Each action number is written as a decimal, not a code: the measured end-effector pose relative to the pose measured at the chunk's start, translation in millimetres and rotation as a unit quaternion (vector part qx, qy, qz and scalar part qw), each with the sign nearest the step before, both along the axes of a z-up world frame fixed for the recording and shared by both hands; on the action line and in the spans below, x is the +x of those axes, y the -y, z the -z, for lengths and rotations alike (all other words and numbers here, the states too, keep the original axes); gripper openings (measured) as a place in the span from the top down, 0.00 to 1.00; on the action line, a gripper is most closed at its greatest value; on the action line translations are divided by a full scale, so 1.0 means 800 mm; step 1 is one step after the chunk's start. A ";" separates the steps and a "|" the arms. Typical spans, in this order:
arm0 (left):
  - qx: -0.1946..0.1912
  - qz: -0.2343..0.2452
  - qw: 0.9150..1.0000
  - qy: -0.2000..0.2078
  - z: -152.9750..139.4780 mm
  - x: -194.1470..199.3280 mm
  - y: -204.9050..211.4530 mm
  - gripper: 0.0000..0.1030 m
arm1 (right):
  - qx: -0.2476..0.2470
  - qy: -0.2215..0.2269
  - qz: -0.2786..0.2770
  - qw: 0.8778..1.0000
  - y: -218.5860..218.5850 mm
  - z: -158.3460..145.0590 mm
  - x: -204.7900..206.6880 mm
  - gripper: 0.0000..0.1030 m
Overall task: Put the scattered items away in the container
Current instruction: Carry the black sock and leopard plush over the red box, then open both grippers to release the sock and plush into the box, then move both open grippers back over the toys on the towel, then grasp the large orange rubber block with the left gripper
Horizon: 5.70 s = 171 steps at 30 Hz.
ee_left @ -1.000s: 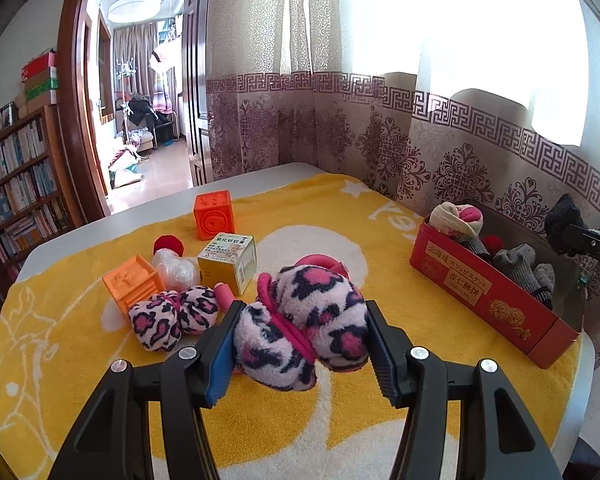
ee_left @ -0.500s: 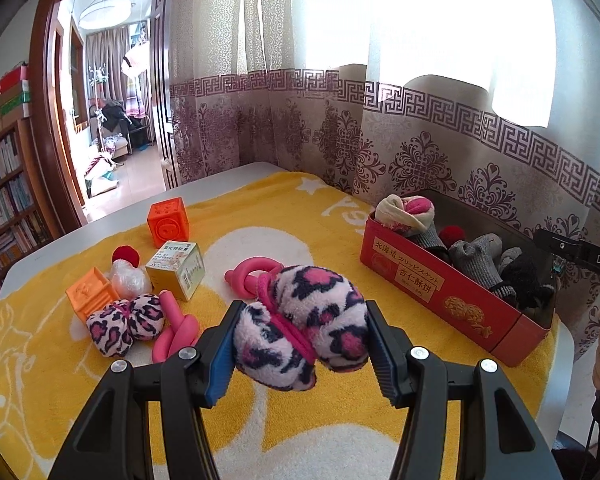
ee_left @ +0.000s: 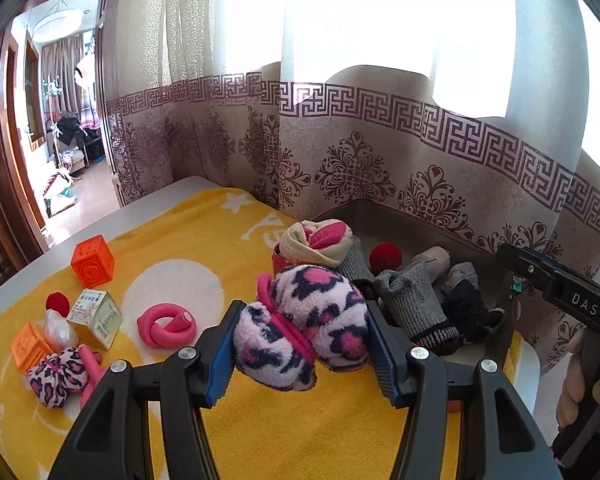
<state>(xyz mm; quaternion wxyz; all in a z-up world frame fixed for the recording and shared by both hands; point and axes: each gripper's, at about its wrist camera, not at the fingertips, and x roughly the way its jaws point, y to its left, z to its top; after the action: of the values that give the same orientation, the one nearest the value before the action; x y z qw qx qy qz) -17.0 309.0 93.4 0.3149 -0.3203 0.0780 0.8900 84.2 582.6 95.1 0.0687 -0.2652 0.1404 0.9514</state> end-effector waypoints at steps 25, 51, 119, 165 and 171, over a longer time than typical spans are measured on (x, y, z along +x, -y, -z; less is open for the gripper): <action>0.003 0.104 0.991 0.089 0.012 -0.043 -0.176 0.25 | -0.017 -0.012 0.028 0.999 -0.024 0.005 0.006 0.32; 0.041 0.012 0.994 0.099 0.016 -0.056 -0.041 0.00 | 0.002 -0.026 -0.008 1.000 0.015 -0.008 0.010 0.24; 0.024 -0.343 0.924 0.167 0.132 -0.210 0.348 0.00 | 0.006 0.102 -0.207 0.973 0.279 0.063 -0.180 0.22; 0.070 -0.307 0.943 0.109 0.117 -0.188 0.372 0.26 | 0.014 0.121 -0.208 0.971 0.282 0.083 -0.180 0.22; 0.095 -0.312 0.938 0.121 0.116 -0.188 0.387 0.26 | 0.012 0.123 -0.206 0.971 0.281 0.084 -0.181 0.22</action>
<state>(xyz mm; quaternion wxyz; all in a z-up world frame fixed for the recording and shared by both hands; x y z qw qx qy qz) -167.2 -0.6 0.6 0.0574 -0.4023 -0.1496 0.9014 -60.6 358.1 28.0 -0.1091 -0.4024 0.0621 0.9068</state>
